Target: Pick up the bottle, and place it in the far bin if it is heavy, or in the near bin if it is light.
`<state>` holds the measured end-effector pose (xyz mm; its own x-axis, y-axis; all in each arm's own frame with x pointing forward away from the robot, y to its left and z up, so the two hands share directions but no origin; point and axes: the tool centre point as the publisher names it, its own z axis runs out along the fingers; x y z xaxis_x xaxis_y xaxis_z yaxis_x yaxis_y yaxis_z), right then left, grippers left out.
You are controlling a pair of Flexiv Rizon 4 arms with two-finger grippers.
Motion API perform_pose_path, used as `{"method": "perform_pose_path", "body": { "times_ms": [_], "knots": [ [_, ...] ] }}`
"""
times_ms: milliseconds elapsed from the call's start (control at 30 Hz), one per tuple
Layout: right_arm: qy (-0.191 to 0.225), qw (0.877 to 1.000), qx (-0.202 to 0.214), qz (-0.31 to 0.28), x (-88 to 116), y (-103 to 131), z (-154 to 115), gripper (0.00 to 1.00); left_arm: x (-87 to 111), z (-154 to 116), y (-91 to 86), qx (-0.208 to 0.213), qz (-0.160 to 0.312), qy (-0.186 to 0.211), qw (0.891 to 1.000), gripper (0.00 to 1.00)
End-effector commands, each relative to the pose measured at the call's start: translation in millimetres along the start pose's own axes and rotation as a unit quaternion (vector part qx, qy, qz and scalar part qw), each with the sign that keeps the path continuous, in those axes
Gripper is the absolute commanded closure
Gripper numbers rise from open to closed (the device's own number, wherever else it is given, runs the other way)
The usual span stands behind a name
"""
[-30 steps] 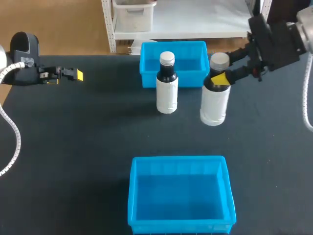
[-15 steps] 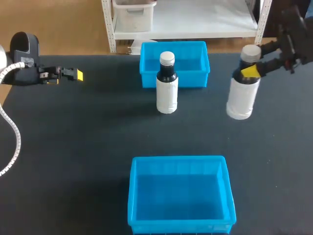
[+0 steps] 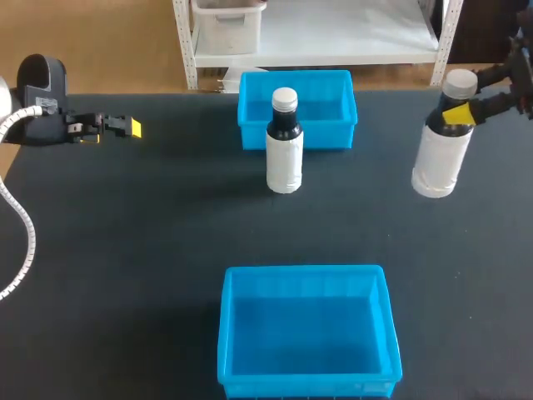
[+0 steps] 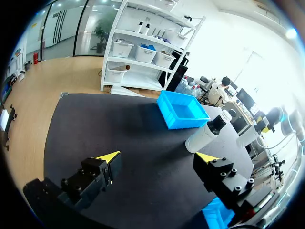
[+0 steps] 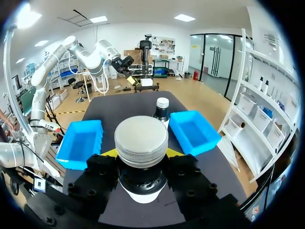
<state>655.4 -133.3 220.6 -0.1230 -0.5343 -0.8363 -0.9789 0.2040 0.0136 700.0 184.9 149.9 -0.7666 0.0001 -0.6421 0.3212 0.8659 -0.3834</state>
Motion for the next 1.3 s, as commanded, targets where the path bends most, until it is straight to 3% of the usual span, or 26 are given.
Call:
{"method": "perform_pose_path", "body": {
  "times_ms": [33, 267, 567, 900, 1300],
  "knots": [
    [-0.005, 1.000, -0.003, 0.001, 0, -11, -5, 1.00, 0.0, 0, 0.0, 0.000, 0.000, 0.000, 1.000, 0.00],
    [-0.010, 1.000, -0.011, -0.007, -3, -44, -7, 1.00, 0.0, 0, 0.0, 0.000, 0.000, 0.000, 1.000, 0.00],
    [-0.006, 0.999, -0.033, -0.026, -24, -92, 13, 1.00, 0.0, 0, 0.0, 0.000, 0.000, 0.000, 1.000, 0.00],
    [0.004, 0.998, -0.043, -0.043, -56, -128, 52, 1.00, 0.0, 0, 0.0, 0.000, 0.000, 0.000, 1.000, 0.00],
    [-0.015, 1.000, -0.019, -0.013, -102, -161, 117, 1.00, 0.0, 0, 0.0, 0.000, 0.000, 0.000, 1.000, 0.00]
  ]
}}
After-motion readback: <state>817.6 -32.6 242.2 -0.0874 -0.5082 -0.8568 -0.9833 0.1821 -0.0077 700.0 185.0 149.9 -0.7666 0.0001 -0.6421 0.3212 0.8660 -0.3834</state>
